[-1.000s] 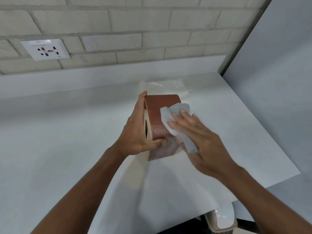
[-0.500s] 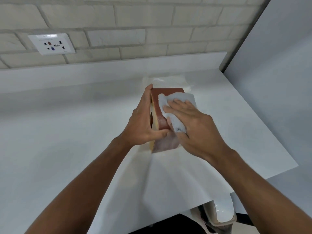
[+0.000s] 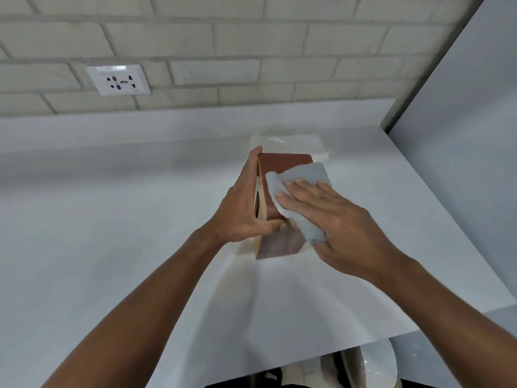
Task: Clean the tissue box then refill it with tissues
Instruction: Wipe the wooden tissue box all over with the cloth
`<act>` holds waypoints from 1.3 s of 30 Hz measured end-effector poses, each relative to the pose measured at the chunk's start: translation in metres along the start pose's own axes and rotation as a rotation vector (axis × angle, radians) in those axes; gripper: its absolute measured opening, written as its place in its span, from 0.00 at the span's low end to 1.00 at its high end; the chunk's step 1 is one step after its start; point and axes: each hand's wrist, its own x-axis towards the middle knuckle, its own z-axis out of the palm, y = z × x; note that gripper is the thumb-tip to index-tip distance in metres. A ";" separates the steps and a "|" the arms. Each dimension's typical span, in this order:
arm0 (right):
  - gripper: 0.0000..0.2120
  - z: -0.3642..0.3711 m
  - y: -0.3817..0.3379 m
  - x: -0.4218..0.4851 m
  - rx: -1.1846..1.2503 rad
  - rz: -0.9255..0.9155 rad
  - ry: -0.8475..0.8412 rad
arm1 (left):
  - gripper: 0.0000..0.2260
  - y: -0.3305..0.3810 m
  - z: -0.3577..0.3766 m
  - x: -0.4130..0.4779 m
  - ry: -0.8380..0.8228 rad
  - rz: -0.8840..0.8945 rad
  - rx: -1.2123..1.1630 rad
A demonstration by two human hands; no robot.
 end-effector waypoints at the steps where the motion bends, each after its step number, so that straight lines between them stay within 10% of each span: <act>1: 0.32 -0.004 0.007 -0.002 0.003 0.030 0.003 | 0.61 0.001 0.000 -0.001 0.001 0.004 -0.006; 23: 0.27 0.000 0.005 0.002 -0.028 -0.196 -0.008 | 0.58 -0.003 -0.001 0.001 -0.023 0.018 0.007; 39: 0.28 -0.002 0.028 0.003 0.164 0.008 0.049 | 0.62 0.003 -0.001 -0.001 -0.023 0.030 -0.022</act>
